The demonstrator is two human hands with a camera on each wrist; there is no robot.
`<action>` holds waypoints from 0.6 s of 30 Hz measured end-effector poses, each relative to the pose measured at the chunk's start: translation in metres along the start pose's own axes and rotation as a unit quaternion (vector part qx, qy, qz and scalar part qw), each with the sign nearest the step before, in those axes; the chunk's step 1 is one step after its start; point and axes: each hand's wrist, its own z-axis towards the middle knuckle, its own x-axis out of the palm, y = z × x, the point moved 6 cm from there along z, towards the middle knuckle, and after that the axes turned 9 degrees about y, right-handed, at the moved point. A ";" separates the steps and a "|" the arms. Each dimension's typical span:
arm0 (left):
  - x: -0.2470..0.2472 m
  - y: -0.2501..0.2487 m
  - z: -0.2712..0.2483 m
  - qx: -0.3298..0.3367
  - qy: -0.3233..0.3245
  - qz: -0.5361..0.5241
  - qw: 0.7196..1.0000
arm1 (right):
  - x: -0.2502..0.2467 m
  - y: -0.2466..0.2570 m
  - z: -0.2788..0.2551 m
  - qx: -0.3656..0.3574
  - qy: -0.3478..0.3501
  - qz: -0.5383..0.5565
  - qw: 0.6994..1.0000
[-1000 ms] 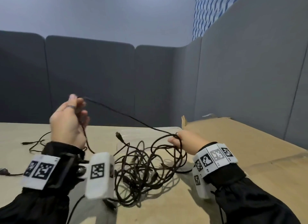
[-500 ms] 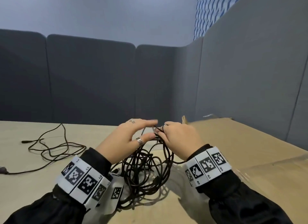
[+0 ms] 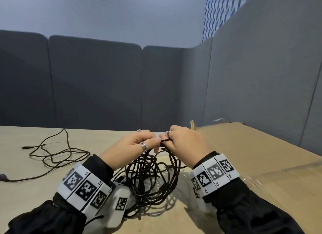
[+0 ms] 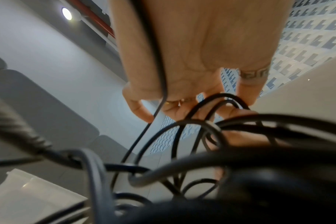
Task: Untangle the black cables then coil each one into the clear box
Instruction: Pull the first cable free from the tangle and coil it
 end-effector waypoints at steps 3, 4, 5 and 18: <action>-0.006 -0.004 0.000 0.022 -0.033 -0.014 0.999 | 0.001 -0.001 0.003 0.002 0.004 0.005 1.000; -0.009 -0.005 0.000 0.030 -0.048 -0.022 0.998 | 0.000 -0.001 0.003 -0.003 0.000 0.020 1.000; -0.011 -0.005 -0.001 0.038 -0.063 -0.031 0.997 | 0.001 -0.001 0.003 -0.011 -0.005 0.042 0.999; -0.096 0.022 -0.043 0.134 -0.371 -0.541 0.743 | 0.048 -0.051 0.026 0.018 0.143 0.122 0.982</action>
